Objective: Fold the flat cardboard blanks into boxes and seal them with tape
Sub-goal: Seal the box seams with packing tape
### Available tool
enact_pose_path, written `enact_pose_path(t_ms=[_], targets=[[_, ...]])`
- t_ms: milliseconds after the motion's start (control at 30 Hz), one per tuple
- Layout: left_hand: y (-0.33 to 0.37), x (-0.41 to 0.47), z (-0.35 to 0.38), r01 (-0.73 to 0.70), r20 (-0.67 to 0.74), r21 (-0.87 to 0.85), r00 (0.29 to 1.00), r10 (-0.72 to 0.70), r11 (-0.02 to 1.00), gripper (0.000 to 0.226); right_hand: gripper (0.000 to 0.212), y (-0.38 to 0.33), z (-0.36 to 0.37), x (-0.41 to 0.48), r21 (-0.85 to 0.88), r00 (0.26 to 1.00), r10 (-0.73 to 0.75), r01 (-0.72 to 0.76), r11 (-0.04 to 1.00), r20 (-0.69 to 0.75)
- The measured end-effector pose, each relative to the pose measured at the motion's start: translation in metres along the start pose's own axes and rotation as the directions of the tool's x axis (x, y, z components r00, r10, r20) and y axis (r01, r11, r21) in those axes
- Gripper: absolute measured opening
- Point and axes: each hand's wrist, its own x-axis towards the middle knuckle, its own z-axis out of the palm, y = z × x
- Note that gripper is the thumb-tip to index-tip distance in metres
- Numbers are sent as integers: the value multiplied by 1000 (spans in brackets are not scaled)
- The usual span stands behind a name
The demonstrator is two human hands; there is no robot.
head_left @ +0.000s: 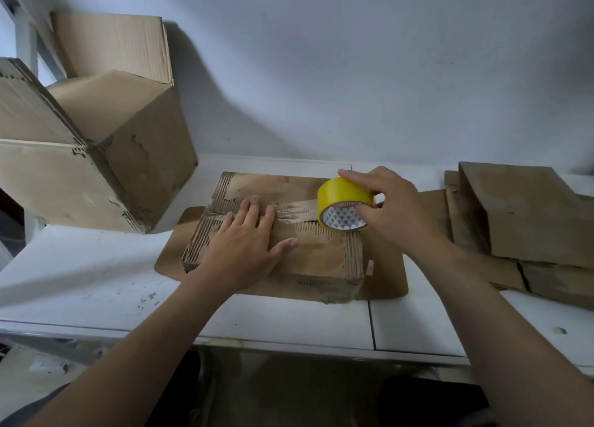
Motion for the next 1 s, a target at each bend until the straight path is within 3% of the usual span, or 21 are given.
enact_pose_path(t_ms=[133, 267, 367, 500, 667, 767, 1000], targets=[[12, 3, -1, 10, 37, 112, 999, -14, 994, 101, 69, 7, -1, -9, 19, 997, -30, 29, 999, 75], [35, 6, 0, 34, -3, 74, 999, -34, 997, 102, 72, 10, 3, -11, 57, 989, -30, 22, 998, 142], [48, 7, 6, -59, -46, 65, 997, 62, 996, 109, 71, 10, 4, -9, 93, 994, -28, 18, 995, 109], [49, 8, 10, -66, -28, 40, 997, 67, 997, 106, 72, 11, -2, -6, 66, 996, -52, 47, 997, 79], [51, 8, 7, -46, 5, 42, 999, 46, 998, 112, 69, 20, -22, -6, -89, 998, -43, 47, 995, 47], [53, 9, 0, -26, 33, -2, 999, 27, 1000, 106, 68, 20, -31, -14, -156, 996, -49, 59, 986, 70], [61, 11, 6, 17, 7, 80, 1000, -18, 997, 121, 59, 30, -41, -23, -361, 986, -5, 65, 930, 165]])
